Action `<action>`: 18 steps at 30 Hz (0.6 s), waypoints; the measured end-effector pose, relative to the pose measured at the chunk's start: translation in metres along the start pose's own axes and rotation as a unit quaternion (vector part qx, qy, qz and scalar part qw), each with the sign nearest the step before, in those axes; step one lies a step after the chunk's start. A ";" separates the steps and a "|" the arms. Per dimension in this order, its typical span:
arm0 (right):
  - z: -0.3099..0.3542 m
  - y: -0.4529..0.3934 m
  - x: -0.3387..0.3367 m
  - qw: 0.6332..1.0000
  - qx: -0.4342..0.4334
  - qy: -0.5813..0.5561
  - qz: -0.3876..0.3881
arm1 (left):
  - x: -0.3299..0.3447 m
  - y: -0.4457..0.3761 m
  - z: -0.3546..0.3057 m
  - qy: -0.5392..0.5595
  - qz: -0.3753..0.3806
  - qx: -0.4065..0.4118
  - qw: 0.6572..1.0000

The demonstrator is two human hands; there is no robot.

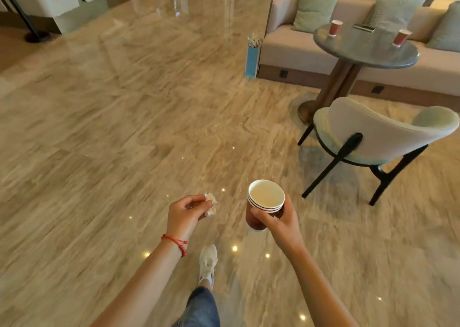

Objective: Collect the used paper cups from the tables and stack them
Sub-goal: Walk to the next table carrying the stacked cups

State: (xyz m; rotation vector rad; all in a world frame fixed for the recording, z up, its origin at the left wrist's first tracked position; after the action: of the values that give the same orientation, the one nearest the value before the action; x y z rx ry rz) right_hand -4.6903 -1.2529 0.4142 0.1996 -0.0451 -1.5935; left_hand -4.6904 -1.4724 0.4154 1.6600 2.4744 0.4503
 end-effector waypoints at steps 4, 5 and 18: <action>0.020 -0.095 0.023 1.000 0.001 -0.001 -0.017 | 0.024 -0.100 -0.030 0.005 0.011 -0.001 1.000; 0.027 -0.120 0.029 1.000 0.002 -0.002 -0.016 | 0.028 -0.126 -0.042 0.006 0.010 0.002 1.000; 0.088 -0.380 0.047 0.998 -0.015 -0.014 -0.065 | 0.134 -0.377 -0.137 -0.013 0.065 0.011 0.998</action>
State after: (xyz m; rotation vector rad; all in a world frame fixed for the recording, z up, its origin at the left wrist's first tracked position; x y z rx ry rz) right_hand -5.0802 -1.2950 0.4384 0.1596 -0.0308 -1.7253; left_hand -5.1115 -1.5056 0.4341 1.8304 2.3700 0.4140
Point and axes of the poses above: each hand's wrist, its own y-axis away from the middle knuckle, its own x-axis out of the palm, z = x × y, the point moved 2 cm from there along -y, towards the middle knuckle, and after that the axes turned 2 degrees about x, right-handed, at the moved point
